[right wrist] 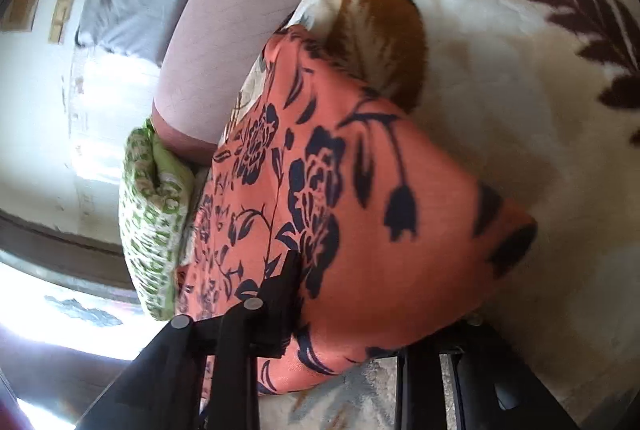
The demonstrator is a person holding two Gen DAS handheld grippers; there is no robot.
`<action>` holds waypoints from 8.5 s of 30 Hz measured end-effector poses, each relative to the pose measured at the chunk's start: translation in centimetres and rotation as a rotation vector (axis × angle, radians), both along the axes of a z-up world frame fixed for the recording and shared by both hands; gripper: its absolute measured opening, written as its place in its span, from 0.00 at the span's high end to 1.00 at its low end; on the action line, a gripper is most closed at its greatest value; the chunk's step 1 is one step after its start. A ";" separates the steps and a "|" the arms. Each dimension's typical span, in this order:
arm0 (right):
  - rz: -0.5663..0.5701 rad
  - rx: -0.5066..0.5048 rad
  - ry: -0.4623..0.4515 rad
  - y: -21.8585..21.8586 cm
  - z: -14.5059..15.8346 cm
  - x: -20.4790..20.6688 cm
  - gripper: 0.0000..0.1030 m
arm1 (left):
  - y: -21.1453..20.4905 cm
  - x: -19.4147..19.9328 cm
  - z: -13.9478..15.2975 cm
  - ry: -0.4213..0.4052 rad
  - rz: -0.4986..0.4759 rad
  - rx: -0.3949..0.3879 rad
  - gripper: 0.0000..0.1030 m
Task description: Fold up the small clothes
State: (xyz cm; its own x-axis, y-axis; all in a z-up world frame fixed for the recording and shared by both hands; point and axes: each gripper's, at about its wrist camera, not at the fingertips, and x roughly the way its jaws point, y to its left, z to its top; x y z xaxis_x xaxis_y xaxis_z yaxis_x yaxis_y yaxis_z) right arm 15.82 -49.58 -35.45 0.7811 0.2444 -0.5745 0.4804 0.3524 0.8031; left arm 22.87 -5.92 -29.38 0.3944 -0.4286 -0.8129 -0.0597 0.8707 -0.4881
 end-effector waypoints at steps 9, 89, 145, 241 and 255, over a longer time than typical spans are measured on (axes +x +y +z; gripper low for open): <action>-0.007 0.012 0.008 0.3 -0.5 0.3 0.74 | -2.0 1.0 -0.3 0.015 -0.015 -0.002 0.29; 0.123 -0.476 0.269 3.3 5.4 -5.1 0.44 | 1.2 -8.1 5.2 -0.352 0.023 0.534 0.44; 0.038 -0.411 0.180 2.2 5.7 -4.8 0.43 | -1.7 -7.2 2.6 -0.296 -0.039 0.618 0.43; 0.015 -0.083 -0.191 -9.1 7.5 -4.0 0.69 | -26.4 -15.8 9.5 -0.570 -0.537 0.166 0.81; 0.015 0.023 -0.223 -10.2 6.7 -3.0 0.23 | -21.5 -17.8 9.4 -0.649 -0.756 0.117 0.34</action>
State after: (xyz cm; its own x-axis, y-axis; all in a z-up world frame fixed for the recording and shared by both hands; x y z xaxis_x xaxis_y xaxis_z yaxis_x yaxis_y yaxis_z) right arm 12.84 -59.74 -28.77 0.8844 0.2677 -0.3823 0.2851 0.3388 0.8966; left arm 5.08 -27.38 -20.02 0.4336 -0.6809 -0.5903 0.7764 0.6147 -0.1388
